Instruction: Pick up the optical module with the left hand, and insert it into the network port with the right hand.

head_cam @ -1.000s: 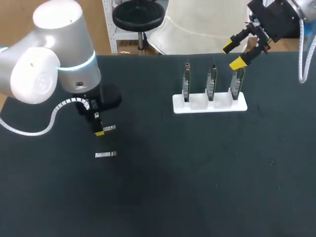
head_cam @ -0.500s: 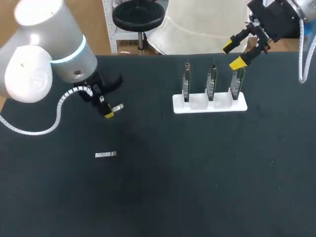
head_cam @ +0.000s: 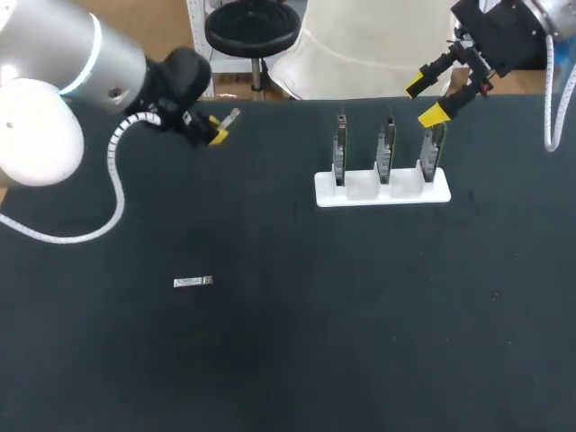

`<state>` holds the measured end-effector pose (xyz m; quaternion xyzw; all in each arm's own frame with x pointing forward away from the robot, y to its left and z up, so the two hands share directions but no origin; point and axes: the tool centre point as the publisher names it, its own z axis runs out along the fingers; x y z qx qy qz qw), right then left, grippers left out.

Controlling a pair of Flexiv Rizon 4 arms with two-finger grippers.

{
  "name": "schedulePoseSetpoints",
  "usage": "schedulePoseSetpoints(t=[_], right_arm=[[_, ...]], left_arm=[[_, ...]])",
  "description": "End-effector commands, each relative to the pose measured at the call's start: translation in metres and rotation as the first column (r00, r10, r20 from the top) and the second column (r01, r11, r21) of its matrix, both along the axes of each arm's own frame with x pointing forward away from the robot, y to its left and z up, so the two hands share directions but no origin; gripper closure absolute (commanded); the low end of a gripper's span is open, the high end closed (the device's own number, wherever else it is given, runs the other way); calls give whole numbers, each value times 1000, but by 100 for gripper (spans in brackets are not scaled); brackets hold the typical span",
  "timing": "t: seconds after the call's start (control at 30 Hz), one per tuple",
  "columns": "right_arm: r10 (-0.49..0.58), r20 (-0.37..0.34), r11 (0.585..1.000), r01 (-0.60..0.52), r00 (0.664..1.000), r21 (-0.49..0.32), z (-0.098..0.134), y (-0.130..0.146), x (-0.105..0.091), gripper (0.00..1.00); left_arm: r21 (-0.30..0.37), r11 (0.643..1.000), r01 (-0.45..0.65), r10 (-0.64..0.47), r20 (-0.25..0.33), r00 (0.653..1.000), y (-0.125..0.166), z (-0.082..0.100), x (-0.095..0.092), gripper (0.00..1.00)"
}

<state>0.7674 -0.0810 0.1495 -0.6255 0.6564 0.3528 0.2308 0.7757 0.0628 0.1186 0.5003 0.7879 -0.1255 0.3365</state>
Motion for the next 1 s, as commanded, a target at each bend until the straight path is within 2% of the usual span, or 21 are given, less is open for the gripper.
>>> schedulePoseSetpoints(t=[0.03,0.23,0.4,0.63,1.0], right_arm=[[-1,2,1000,1,1000,1,0,0,-1,0],[-1,2,1000,1,1000,1,0,0,-1,0],[-1,2,1000,1,1000,1,0,0,-1,0],[-1,2,1000,1,1000,1,0,0,-1,0],[-1,2,1000,1,1000,1,0,0,-1,0]], left_arm=[[-132,989,71,-56,110,992,-23,19,9,100],[-266,952,154,-108,182,977,-57,52,17,100],[-317,923,219,-150,227,962,-79,72,21,100],[-383,874,300,-213,253,944,-107,88,19,100],[-482,784,391,-291,270,918,-150,99,12,100]])
